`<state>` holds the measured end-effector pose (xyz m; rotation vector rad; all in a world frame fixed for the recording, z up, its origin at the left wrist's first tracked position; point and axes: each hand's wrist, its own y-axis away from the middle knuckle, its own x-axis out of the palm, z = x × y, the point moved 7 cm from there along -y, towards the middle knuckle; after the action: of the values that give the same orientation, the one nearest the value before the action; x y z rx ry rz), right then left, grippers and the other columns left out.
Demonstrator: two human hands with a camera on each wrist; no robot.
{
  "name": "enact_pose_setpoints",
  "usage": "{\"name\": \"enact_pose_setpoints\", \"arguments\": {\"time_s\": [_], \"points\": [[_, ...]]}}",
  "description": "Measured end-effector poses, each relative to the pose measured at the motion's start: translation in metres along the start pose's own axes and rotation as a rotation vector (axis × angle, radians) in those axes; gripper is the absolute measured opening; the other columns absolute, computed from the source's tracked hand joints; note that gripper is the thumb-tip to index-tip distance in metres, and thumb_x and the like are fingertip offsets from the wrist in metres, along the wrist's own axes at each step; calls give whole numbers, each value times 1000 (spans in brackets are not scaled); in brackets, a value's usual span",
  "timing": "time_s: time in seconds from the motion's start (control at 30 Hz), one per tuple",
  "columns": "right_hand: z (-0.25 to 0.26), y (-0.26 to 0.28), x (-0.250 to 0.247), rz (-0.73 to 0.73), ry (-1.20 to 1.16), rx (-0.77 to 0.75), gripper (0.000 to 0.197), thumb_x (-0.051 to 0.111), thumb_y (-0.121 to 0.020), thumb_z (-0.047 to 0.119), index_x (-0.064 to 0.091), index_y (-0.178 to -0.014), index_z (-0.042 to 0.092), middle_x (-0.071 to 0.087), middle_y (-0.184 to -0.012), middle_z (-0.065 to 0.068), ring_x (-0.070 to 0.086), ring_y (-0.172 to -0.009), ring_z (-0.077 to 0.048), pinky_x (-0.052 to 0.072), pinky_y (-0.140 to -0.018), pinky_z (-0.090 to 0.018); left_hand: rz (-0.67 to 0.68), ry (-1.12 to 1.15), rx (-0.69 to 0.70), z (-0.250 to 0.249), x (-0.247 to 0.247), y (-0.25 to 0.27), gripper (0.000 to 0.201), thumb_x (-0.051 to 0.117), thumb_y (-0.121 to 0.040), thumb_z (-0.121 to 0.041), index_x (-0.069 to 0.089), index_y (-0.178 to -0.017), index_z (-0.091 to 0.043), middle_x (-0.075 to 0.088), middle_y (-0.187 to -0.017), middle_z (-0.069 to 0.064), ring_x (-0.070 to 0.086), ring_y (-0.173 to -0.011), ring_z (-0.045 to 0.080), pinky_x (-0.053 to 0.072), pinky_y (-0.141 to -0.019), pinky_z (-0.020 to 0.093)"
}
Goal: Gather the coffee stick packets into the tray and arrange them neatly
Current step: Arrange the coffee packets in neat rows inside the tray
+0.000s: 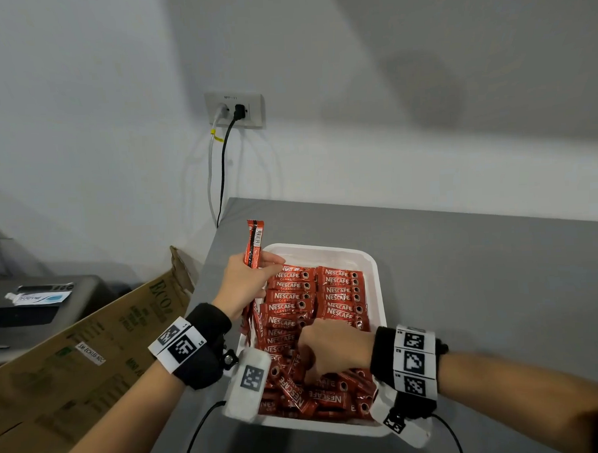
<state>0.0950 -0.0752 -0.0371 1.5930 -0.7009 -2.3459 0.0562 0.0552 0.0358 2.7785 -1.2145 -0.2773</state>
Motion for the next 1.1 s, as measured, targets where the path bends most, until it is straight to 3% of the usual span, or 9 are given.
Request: {"name": "enact_pose_setpoints", "arguments": {"time_s": [0.17, 0.27, 0.4, 0.5, 0.6, 0.77, 0.93, 1.0, 1.1], "points": [[4, 0, -1, 26, -113, -43, 27, 73, -81, 25, 68, -95, 4, 68, -99, -9, 64, -87, -22, 54, -77, -32, -6, -16, 3, 0, -4, 2, 5, 62, -86, -7, 66, -85, -10, 64, -86, 1, 53, -44, -3, 39, -41, 10], [-2, 6, -27, -13, -338, -70, 19, 68, -85, 23, 66, -96, 8, 66, -89, -2, 59, -71, -8, 47, -70, -20, -18, -34, -2, 1, -8, 1, 7, 63, -86, -8, 67, -83, -13, 62, -78, -2, 49, -45, 1, 39, -43, 15], [-42, 16, -75, -321, -664, 7, 7, 69, -85, 18, 62, -83, 19, 68, -80, 1, 64, -67, -7, 51, -65, -19, -4, -17, -5, 2, -7, 2, 5, 62, -86, -7, 67, -86, -10, 61, -80, 0, 51, -42, -2, 38, -40, 12], [-62, 15, -76, -322, -498, 66, 12, 75, -79, 19, 72, -88, 11, 71, -90, -4, 67, -81, -19, 54, -75, -24, 18, 11, -2, 1, -2, 3, 7, 62, -86, -4, 66, -91, -3, 61, -81, 3, 51, -40, -5, 38, -39, 10], [-64, 7, -57, -167, -421, 75, 23, 72, -82, 17, 71, -102, 5, 70, -103, -6, 60, -80, -8, 44, -74, -12, 34, -5, -3, 1, 2, 3, 8, 62, -86, -5, 66, -92, -3, 62, -82, 4, 51, -39, -4, 38, -39, 9], [-67, -5, -43, -64, -338, 100, 28, 69, -85, 16, 68, -111, 5, 67, -114, -7, 57, -95, -9, 42, -91, -23, 35, -17, 7, 0, 2, 4, 11, 61, -86, -3, 66, -95, -1, 63, -82, 4, 52, -41, -5, 39, -41, 9], [-68, -11, -38, 53, -272, 97, 27, 60, -91, 15, 66, -116, 6, 65, -120, -5, 59, -106, -15, 42, -96, -25, 38, -21, 5, 1, 2, 4, 13, 60, -86, -3, 65, -98, 0, 62, -81, 1, 54, -43, -7, 40, -42, 7], [-73, -13, -48, -2, -260, 93, 25, 59, -92, 16, 67, -114, 8, 66, -116, -5, 60, -94, -10, 46, -92, -26, 41, -14, 3, 1, 2, 4, 13, 60, -86, -3, 65, -98, 1, 61, -80, 1, 54, -42, -7, 39, -42, 7], [-91, -9, -83, -268, -332, 103, 20, 63, -90, 18, 71, -106, 10, 70, -107, -4, 59, -82, -7, 47, -81, -23, 39, -7, -2, 2, 0, 4, 12, 61, -86, -3, 66, -96, 0, 61, -78, 0, 53, -41, -6, 38, -41, 8]]}}
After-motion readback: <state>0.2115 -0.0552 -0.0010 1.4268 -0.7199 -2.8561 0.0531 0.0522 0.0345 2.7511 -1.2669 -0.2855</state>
